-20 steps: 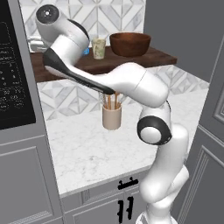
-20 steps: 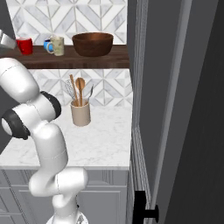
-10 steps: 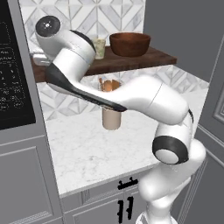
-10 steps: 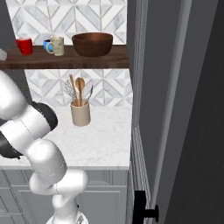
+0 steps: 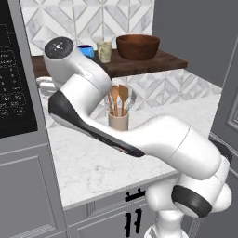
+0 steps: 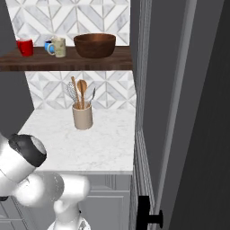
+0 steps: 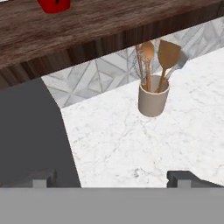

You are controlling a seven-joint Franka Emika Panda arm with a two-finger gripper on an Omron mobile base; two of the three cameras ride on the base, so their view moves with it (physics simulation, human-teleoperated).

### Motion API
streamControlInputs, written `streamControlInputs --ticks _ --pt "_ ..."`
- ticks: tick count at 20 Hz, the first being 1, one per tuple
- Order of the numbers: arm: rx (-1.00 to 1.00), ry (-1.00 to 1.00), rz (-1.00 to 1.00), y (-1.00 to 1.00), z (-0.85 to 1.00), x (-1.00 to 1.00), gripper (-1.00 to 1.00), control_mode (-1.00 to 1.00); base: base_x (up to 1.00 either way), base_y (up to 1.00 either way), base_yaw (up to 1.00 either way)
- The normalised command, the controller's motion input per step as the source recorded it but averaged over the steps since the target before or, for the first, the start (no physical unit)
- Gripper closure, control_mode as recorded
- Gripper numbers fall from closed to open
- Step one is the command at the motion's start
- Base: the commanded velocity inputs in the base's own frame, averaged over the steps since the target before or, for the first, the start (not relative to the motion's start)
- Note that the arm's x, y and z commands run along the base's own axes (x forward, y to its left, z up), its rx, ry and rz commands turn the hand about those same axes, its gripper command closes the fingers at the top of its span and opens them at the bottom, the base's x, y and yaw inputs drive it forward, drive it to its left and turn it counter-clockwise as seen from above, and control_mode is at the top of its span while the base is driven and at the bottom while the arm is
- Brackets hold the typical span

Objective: Gather all objects into one cabinet and sort the glasses and bowls to opposite sides.

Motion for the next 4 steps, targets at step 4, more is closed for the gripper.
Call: streamControlInputs --ticks 4 --pt "0.06 0.22 0.00 -0.11 -0.54 -1.00 -1.00 -1.00 0.00 0.00 0.00"
